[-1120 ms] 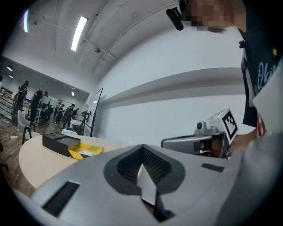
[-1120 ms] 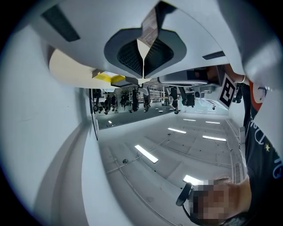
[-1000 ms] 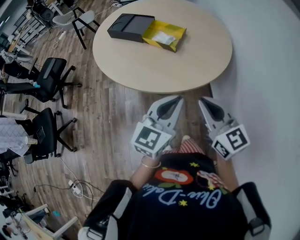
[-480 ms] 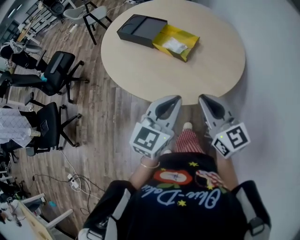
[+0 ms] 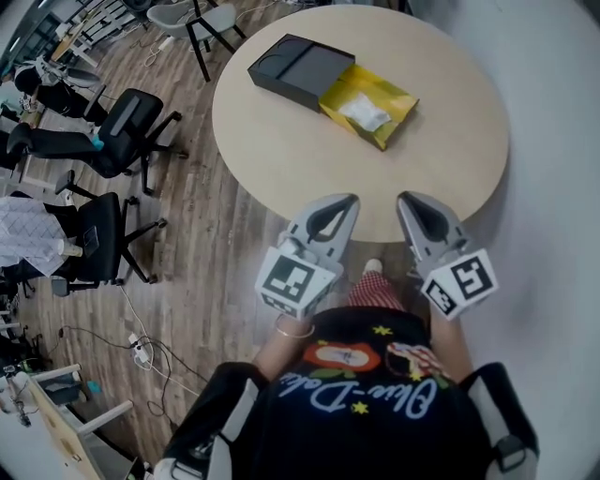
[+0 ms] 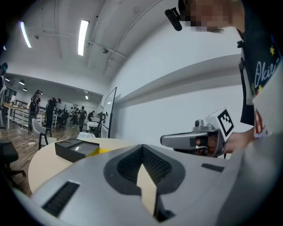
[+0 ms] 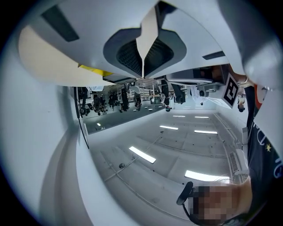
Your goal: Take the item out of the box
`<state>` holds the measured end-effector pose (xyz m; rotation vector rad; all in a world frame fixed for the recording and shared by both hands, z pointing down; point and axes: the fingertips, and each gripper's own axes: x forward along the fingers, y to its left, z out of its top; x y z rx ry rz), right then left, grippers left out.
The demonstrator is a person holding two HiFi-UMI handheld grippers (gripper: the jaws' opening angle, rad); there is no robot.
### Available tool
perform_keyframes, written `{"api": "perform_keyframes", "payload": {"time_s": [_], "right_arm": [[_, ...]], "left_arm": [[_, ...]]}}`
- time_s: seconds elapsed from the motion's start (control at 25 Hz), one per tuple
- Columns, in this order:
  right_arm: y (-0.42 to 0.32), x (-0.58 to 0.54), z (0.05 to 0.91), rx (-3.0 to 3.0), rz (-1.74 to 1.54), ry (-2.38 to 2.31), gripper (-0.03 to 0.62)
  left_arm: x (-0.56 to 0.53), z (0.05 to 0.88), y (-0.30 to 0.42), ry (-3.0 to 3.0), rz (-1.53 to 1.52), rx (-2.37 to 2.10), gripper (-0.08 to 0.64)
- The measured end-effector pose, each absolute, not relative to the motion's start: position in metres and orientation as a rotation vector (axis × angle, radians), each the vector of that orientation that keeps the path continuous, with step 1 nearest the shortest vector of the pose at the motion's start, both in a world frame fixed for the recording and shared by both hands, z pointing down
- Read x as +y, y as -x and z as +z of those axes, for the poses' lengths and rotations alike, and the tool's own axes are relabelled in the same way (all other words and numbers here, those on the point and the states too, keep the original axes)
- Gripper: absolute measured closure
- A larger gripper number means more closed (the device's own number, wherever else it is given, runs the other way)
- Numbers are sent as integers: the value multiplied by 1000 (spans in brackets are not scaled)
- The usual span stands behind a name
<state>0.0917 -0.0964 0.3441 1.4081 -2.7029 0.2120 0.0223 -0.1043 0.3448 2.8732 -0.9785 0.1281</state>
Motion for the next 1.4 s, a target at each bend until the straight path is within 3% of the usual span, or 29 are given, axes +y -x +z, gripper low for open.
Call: {"api": "perform_keyframes", "payload": {"time_s": [1.4], "right_arm": [[-128,-248,358,-2811,219,-1141,594]], "left_arm": [[-236,353,-52,-2733,173,-1277,575]]}}
